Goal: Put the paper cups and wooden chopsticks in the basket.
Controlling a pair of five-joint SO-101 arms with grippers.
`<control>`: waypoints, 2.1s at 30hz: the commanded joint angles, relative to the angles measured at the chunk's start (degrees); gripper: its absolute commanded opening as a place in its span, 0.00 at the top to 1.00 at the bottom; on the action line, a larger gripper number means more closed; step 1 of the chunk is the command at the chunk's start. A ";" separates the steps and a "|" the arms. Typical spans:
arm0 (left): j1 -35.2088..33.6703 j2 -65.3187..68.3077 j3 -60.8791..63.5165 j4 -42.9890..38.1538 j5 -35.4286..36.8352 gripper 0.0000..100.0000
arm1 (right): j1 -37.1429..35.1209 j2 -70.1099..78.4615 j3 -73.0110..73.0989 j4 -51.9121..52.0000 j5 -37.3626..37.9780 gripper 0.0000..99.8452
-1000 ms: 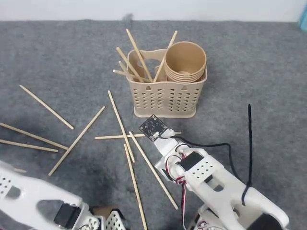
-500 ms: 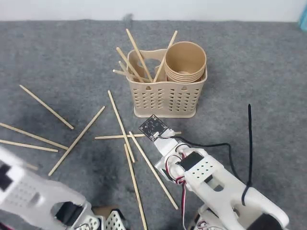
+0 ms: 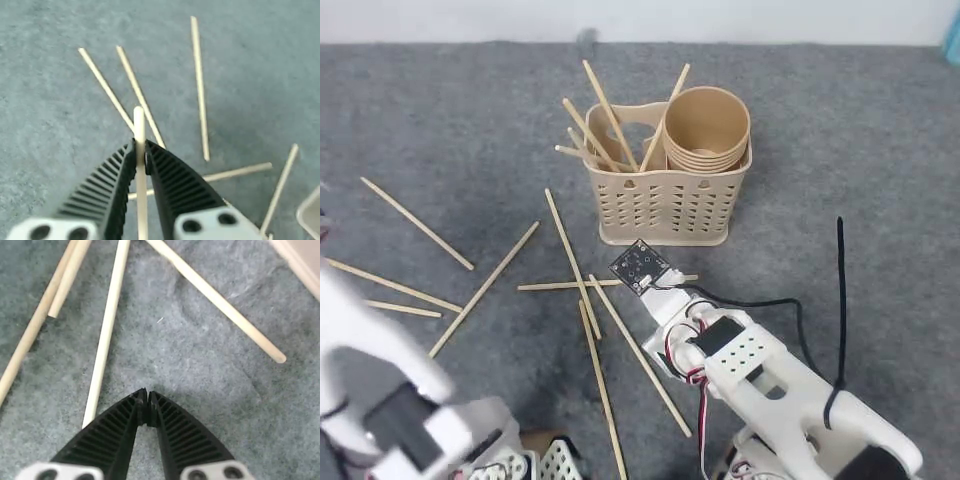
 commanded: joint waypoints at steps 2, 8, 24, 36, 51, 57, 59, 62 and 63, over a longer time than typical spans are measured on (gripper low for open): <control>5.80 -9.76 4.35 -6.42 -0.44 0.99 | 0.66 -0.22 -0.35 -0.84 0.97 0.99; 13.98 -19.78 7.96 -12.92 -0.44 0.99 | 0.66 -0.22 -0.35 -0.84 0.97 0.99; 28.48 -50.29 37.49 -48.00 9.41 0.99 | 0.66 -0.22 -0.26 -0.66 0.97 0.99; 34.46 -60.57 55.34 -88.97 13.10 0.99 | 0.66 -0.22 -0.26 -0.92 0.97 0.99; 57.58 -38.86 40.75 -93.10 6.86 0.99 | 0.66 -0.22 -0.26 -0.48 4.22 0.99; 58.20 -29.54 39.78 -93.10 6.86 0.99 | 0.66 -0.22 -0.26 -0.48 4.48 0.99; 58.11 -27.87 40.75 -93.10 6.86 0.99 | 0.66 -0.22 -0.26 -0.48 4.57 0.99; 58.11 -26.55 44.35 -93.19 6.77 0.99 | 0.66 -0.22 -0.26 -0.48 4.57 0.99; 58.20 -26.55 45.93 -93.19 6.77 0.99 | 0.66 -0.22 -0.26 -0.48 4.57 0.99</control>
